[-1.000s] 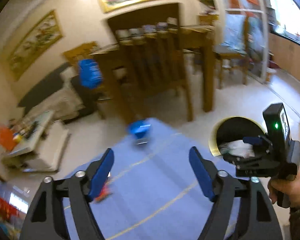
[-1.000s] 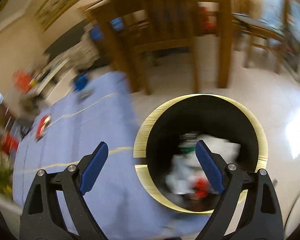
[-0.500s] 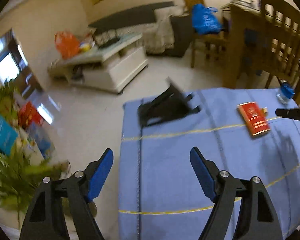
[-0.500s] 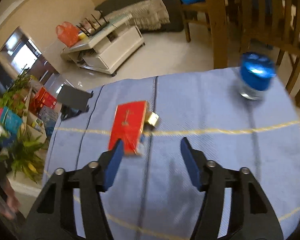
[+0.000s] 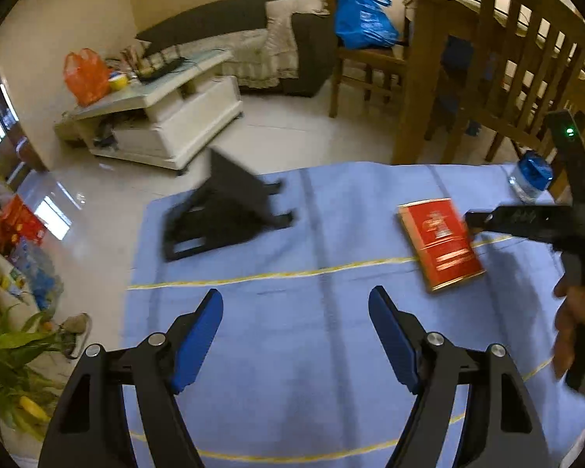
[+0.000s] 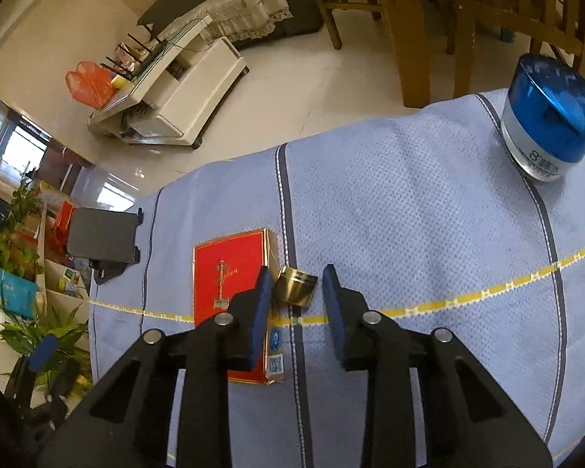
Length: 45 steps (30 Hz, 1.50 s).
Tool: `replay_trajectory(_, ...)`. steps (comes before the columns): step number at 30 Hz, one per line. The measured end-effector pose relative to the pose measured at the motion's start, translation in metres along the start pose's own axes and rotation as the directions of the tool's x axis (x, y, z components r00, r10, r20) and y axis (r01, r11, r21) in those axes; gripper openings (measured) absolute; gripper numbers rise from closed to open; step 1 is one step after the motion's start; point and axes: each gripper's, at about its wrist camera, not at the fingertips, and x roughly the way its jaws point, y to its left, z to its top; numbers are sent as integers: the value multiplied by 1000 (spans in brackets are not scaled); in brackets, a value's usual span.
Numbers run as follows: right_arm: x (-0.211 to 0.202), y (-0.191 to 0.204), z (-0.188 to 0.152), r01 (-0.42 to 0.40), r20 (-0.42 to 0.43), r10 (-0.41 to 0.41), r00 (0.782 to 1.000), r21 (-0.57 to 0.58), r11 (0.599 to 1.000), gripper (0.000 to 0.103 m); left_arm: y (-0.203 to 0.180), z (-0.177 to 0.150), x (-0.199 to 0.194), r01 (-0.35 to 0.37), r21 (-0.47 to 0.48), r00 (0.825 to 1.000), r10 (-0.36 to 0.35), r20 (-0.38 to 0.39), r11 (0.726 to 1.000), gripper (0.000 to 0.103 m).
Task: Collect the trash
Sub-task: 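Move the open left tool over the red cigarette box on the table, then close the left tool on the red cigarette box and lift it, then carry the red box over the black bin with the left tool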
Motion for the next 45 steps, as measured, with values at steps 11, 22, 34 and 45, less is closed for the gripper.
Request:
replay_trajectory(11, -57, -27, -56, 141, 88, -122, 989, -257, 956, 21, -94, 26, 61, -90, 4, 994, 90, -68, 996, 74)
replay_trajectory(22, -130, -116, -133, -53, 125, 67, 990, -109, 993, 21, -106, 43, 76, -76, -169, 992, 58, -109, 983, 79)
replay_trajectory(34, -155, -99, -138, -87, 157, 110, 981, -145, 986, 21, -117, 46, 91, -72, -241, 979, 22, -203, 968, 86)
replay_trajectory(45, -154, -89, -142, -68, 165, 93, 982, -153, 986, 21, -130, 31, 76, -46, -180, 983, 12, -183, 983, 61)
